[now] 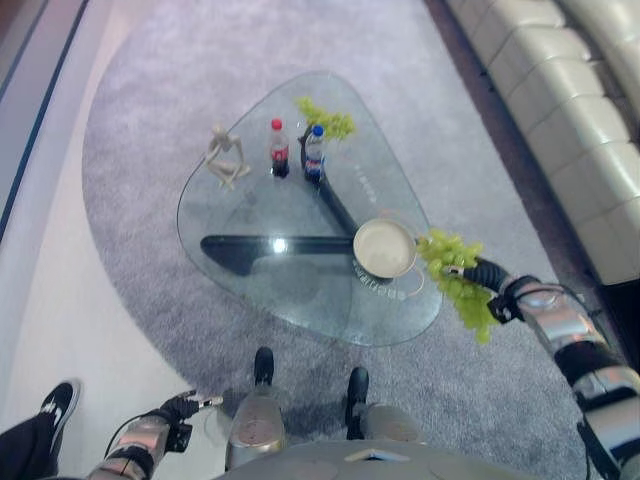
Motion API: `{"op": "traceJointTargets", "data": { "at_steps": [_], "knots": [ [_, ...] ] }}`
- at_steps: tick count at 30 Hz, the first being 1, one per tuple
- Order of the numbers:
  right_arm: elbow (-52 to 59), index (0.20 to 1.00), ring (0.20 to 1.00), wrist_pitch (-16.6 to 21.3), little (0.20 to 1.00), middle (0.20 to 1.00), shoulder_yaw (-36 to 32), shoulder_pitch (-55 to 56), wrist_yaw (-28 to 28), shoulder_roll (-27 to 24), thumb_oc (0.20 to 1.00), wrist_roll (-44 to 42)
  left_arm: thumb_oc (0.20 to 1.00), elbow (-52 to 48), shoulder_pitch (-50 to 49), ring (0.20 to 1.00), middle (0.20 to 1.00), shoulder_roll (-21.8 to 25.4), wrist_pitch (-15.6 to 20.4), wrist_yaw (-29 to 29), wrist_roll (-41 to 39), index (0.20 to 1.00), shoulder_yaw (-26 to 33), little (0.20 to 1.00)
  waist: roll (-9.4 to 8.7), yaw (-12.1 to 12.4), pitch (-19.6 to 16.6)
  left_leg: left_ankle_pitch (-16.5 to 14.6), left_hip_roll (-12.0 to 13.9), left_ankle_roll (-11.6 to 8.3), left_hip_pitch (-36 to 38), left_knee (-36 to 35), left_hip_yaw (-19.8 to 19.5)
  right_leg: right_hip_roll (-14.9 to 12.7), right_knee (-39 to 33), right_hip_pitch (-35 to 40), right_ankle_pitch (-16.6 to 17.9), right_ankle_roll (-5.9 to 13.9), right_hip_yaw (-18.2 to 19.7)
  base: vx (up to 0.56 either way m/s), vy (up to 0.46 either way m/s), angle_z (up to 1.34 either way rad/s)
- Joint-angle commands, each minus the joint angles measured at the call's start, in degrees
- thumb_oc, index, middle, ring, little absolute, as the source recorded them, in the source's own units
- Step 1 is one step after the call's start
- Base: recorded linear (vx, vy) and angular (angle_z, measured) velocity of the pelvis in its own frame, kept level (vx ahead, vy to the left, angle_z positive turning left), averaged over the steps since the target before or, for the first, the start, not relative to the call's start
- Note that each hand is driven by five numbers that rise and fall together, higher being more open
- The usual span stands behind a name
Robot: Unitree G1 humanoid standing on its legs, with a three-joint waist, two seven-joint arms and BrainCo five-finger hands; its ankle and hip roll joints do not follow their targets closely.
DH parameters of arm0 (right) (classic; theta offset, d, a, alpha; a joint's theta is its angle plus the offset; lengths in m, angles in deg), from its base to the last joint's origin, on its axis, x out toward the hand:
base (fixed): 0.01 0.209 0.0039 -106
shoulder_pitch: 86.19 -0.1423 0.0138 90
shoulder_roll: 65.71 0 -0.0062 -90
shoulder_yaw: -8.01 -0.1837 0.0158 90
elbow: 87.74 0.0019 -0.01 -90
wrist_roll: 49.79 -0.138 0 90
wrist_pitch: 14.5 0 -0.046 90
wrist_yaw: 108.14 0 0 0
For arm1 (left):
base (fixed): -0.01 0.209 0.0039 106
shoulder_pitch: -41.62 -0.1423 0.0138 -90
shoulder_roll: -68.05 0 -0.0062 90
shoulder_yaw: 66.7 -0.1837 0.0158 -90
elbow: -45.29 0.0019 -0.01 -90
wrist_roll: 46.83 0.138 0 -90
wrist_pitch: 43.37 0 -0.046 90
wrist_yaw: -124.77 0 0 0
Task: Pick up fruits into the plate
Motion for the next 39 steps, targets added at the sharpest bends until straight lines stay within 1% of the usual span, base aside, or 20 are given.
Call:
{"op": "traceJointTargets", "data": {
  "at_steps": [1, 2, 5, 8, 9, 12, 16, 19, 23, 31, 36, 39],
  "knots": [
    [-0.3, 0.2, 0.2, 2.0, 0.2, 0.2, 2.2, -11.2, -4.3, -4.7, 0.2, 0.2, 1.0, 1.8, 5.4, 1.0, 1.0, 1.1, 1.7, 1.1, 2.0, 1.0, -2.6, 1.0, -0.07, 1.8, 4.9, -7.8, -1.6, 1.64, 2.5, 1.1, 1.6, -0.1, 5.7, -3.7, -0.8, 0.55, 3.1, -0.08, -0.023, 0.04],
    [-0.4, 0.2, 0.2, 2.0, 0.2, 0.2, 2.3, -11.3, -4.3, -4.7, 0.2, 0.2, 1.0, 1.8, 5.4, 1.0, 1.0, 1.1, 1.7, 1.1, 2.0, 1.0, -2.6, 1.0, -0.06, 1.8, 4.9, -7.8, -1.6, 1.64, 2.5, 1.1, 1.6, -0.1, 5.7, -3.7, -0.8, 0.55, 3.1, -0.08, -0.013, 0.04],
    [-3.8, 0.2, 0.2, 0.2, 0.2, 0.2, 3.6, -17.3, -7.7, -6.3, 0.2, 2.3, 1.0, -0.7, 7.9, 1.0, 1.0, 1.8, 3.7, 0.8, 0.7, 1.0, -4.8, 1.0, 1.76, 2.0, 8.0, -6.6, -2.6, 1.72, -0.9, 1.0, 0.5, -0.2, 6.2, -7.2, -0.4, 0.58, 2.6, -0.19, 0.041, 0.08],
    [-6.1, 0.2, 0.2, -0.7, 0.2, 0.2, 4.4, -20.6, -9.8, -6.9, 0.2, 3.8, 1.0, -3.2, 9.6, 1.0, 1.0, 1.8, 3.8, 1.0, -0.8, 1.0, -6.4, 1.0, 2.95, 2.1, 9.7, -5.8, -3.0, 1.59, -3.0, 1.0, 0.0, -0.3, 6.8, -9.3, -0.2, 0.56, 2.2, -0.11, 0.052, 0.1],
    [-7.8, 0.2, 0.2, -1.3, 0.2, 0.2, 5.0, -23.1, -11.1, -7.3, 0.2, 4.2, 1.0, -5.1, 10.7, 1.0, 1.0, 1.7, 4.0, 1.1, -1.4, 1.0, -7.3, 1.0, 3.84, 2.2, 10.8, -5.3, -3.4, 1.54, -4.3, 1.0, -0.3, -0.5, 7.2, -10.8, -0.2, 0.59, 1.8, -0.12, 0.07, 0.11],
    [-8.8, 0.2, 0.2, -3.5, 0.2, 0.2, 6.4, -26.4, -13.2, -7.2, 0.2, 4.8, 1.0, -8.6, 11.9, 1.0, 1.0, 1.6, 3.6, 1.5, -1.3, 1.0, -9.1, 1.0, 4.97, 2.3, 10.8, -4.6, -3.8, 1.52, -7.3, 1.0, -0.7, -0.6, 8.0, -14.1, -0.1, 0.48, 1.3, -0.06, 0.06, 0.02],
    [-9.2, 0.2, 0.2, -6.2, 0.2, 0.2, 7.6, -29.4, -14.9, -7.3, 0.2, 5.3, 1.0, -11.7, 12.4, 1.0, 1.0, 2.0, 3.0, 2.0, -1.0, 1.0, -10.6, 1.0, 5.84, 2.7, 10.8, -4.0, -4.2, 1.6, -10.0, 1.2, -1.3, -0.5, 8.8, -17.1, -0.1, 0.29, 0.9, -0.03, 0.023, -0.01],
    [-10.2, 0.2, 0.2, -7.5, 0.2, 0.2, 8.3, -31.2, -16.1, -6.5, 0.2, 6.1, 1.0, -12.3, 12.7, 1.0, 1.0, 2.0, 3.1, 2.2, -1.5, 1.0, -11.5, 1.0, 6.48, 2.9, 10.8, -3.4, -4.3, 1.66, -12.3, 1.2, -1.5, -0.6, 9.7, -19.8, -0.1, 0.21, 0.3, -0.04, 0.031, -0.02],
    [-12.3, 0.2, 0.2, -8.4, 0.2, 0.2, 9.5, -32.8, -16.9, -6.1, 0.2, 7.4, 1.0, -12.2, 12.6, 1.0, 1.0, 1.9, 3.5, 2.4, -2.7, 1.0, -11.9, 1.0, 7.25, 3.1, 10.8, -2.8, -4.6, 1.64, -14.1, 1.3, -1.5, -1.0, 10.6, -22.0, -0.1, 0.06, 0.1, -0.03, 0.05, 0.0],
    [-14.9, 0.2, 0.2, -9.8, 0.2, 0.2, 10.8, -35.4, -19.3, -5.5, 0.2, 10.1, 1.0, -13.0, 12.2, 1.0, 1.0, 1.0, 4.1, 3.2, -3.6, 1.0, -13.0, 1.0, 8.46, 3.5, 10.8, -2.6, -5.2, 1.68, -16.1, 1.9, -1.3, -1.6, 11.8, -24.3, -0.2, 0.02, -0.4, -0.02, 0.029, -0.03],
    [-14.5, 0.2, 0.2, -11.0, 0.2, 0.2, 11.7, -37.5, -20.7, -5.0, 0.2, 11.8, 1.0, -13.0, 12.2, 1.0, 1.0, 0.4, 4.9, 3.2, -4.1, 1.0, -13.4, 1.0, 9.04, 3.6, 10.8, -2.5, -5.5, 1.7, -16.7, 2.2, -1.2, -1.9, 12.4, -25.2, -0.3, 0.06, -0.3, -0.01, 0.046, -0.01],
    [-14.3, 0.2, 0.2, -12.1, 0.2, 0.2, 12.5, -38.7, -22.6, -3.9, 0.2, 13.1, 1.0, -13.0, 12.4, 1.0, 1.0, -0.3, 5.3, 3.4, -4.3, 1.0, -13.9, 1.0, 9.27, 3.7, 10.8, -2.5, -5.6, 1.73, -17.1, 2.5, -0.9, -2.0, 12.7, -25.6, -0.3, 0.06, -0.2, -0.01, 0.039, 0.0]
  ]
}}
